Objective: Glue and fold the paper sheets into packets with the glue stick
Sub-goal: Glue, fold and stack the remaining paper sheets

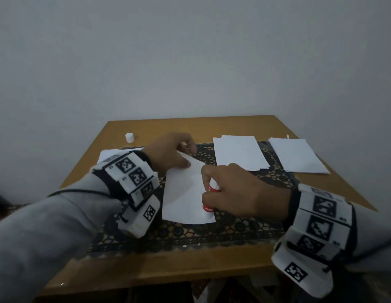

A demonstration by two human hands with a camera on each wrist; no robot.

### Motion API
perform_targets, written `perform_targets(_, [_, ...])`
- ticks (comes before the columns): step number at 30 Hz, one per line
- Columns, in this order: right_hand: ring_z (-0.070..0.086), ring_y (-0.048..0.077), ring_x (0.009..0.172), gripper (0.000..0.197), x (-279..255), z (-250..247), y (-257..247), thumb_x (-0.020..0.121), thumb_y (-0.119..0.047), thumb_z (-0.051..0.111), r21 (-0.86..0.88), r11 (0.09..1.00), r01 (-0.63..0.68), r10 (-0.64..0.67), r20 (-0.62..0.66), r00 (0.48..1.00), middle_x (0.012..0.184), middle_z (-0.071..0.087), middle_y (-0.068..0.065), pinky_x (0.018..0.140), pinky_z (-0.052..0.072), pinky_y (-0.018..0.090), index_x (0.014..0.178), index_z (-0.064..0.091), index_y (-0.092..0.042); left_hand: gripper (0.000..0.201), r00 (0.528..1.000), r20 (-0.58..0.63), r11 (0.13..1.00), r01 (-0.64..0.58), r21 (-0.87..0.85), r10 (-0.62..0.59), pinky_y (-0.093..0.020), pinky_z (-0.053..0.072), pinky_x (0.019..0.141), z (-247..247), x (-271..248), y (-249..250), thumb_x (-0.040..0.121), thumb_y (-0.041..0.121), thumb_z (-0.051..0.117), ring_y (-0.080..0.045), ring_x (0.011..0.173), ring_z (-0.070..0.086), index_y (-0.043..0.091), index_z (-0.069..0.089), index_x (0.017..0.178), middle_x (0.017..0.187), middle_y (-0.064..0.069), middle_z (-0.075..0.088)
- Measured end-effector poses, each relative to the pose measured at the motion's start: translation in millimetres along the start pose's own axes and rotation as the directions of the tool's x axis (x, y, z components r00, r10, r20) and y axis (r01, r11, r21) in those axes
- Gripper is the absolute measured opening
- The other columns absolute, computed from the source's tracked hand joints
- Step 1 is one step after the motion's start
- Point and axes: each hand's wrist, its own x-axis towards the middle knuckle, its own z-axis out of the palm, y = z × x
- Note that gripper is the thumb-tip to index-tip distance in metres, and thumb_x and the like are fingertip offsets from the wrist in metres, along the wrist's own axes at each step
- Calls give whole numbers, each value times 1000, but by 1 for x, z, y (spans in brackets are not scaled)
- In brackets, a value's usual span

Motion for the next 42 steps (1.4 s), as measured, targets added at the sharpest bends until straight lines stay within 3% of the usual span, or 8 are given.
perform_targets(7, [59, 14, 75, 15, 5, -11, 15, 86, -31, 62, 52, 999, -12, 13, -17, 1000, 83, 63, -3, 66, 49, 33, 80, 53, -21, 34, 896, 445, 1000, -15, 1, 13, -24, 56, 72, -41, -11, 7, 80, -11, 63, -10, 83, 66, 16, 74, 98, 97, 2, 73])
perform_targets(10, [59, 16, 77, 16, 12, -27, 27, 87, -33, 61, 37, 998, -47, 51, -110, 993, 85, 61, -3, 66, 49, 33, 79, 54, -21, 42, 832, 553, 998, 54, -21, -33, -23, 54, 80, -36, -23, 1, 81, -12, 58, -5, 90, 66, 17, 73, 107, 99, 22, 70])
perform_targets(13, [55, 12, 71, 18, 22, -40, 37, 87, -33, 61, 23, 995, -97, 99, -224, 969, 85, 60, -2, 61, 44, 26, 85, 57, -15, 44, 874, 483, 998, 48, 32, -58, -21, 45, 93, -21, -32, -9, 81, -5, 62, -2, 102, 57, 29, 73, 106, 106, 32, 61])
perform_targets(16, [54, 9, 55, 17, 28, -47, 44, 87, -29, 62, 74, 989, -129, 146, -306, 941, 74, 60, -2, 50, 44, 22, 87, 57, -13, 46, 937, 342, 997, 56, 60, -73, -30, 42, 102, -6, -33, -19, 77, -2, 66, -13, 115, 52, 32, 71, 108, 128, 13, 56])
perform_targets(20, [56, 11, 58, 17, 31, -45, 44, 87, -27, 61, 70, 991, -115, 130, -297, 946, 75, 62, 0, 53, 47, 27, 90, 57, -11, 40, 941, 325, 993, 67, 101, -96, -18, 48, 85, 6, -36, -20, 83, 8, 67, -7, 100, 54, 28, 67, 117, 137, 11, 47])
perform_targets(29, [57, 13, 75, 13, 51, -18, 42, 89, -29, 60, -41, 996, -81, 72, -182, 981, 87, 61, -2, 63, 46, 31, 95, 57, -17, 24, 963, 257, 983, 36, 180, -82, -29, 39, 104, 15, -38, -15, 88, 24, 65, -9, 118, 49, 28, 67, 112, 130, 12, 55])
perform_targets(36, [48, 8, 65, 13, 52, -14, 41, 89, -28, 60, -85, 993, -78, 67, -122, 990, 81, 57, -5, 55, 32, 25, 88, 52, -18, 31, 964, 249, 965, 25, 260, -92, -29, 41, 97, 19, -39, -14, 83, 30, 71, -13, 115, 49, 29, 62, 113, 129, 8, 54])
perform_targets(42, [59, 21, 81, 17, 31, -21, 34, 88, -30, 61, -109, 992, -60, 57, -35, 998, 89, 62, 0, 71, 49, 38, 77, 49, -23, 38, 963, 252, 945, 10, 326, -97, -21, 32, 82, 21, -39, -5, 81, 32, 74, -9, 99, 39, 26, 58, 115, 107, 11, 44])
